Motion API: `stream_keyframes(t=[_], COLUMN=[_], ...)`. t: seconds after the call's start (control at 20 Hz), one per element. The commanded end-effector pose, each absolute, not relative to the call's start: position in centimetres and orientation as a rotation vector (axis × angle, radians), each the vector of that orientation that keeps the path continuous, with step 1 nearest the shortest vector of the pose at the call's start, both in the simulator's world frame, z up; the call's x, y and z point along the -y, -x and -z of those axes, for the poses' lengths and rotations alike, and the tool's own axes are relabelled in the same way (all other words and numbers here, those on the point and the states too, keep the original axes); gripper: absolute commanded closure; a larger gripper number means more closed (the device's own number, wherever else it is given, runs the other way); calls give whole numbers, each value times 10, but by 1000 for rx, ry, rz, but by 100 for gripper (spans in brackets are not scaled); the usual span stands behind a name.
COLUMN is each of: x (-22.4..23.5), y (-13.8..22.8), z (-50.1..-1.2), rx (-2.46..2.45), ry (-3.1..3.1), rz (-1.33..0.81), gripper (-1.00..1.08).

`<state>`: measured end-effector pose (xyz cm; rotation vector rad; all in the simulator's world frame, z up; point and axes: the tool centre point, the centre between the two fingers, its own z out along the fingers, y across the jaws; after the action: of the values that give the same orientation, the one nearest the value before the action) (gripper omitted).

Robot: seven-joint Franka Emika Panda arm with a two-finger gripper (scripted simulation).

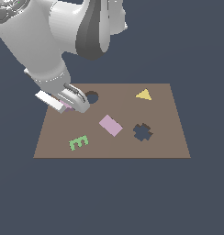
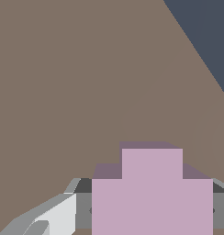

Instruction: Insert a designated object into the corresponding slot on a board.

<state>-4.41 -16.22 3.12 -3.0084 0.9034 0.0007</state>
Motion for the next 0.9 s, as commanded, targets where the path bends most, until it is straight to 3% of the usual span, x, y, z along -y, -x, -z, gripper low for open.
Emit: stream_keyframes(t=[0.0, 0.85], x=[155, 72], y=[47, 66], z=[-32, -34], rx=[-962, -1584], ry=[2990, 2711], rz=[0, 0], gripper=[108, 108])
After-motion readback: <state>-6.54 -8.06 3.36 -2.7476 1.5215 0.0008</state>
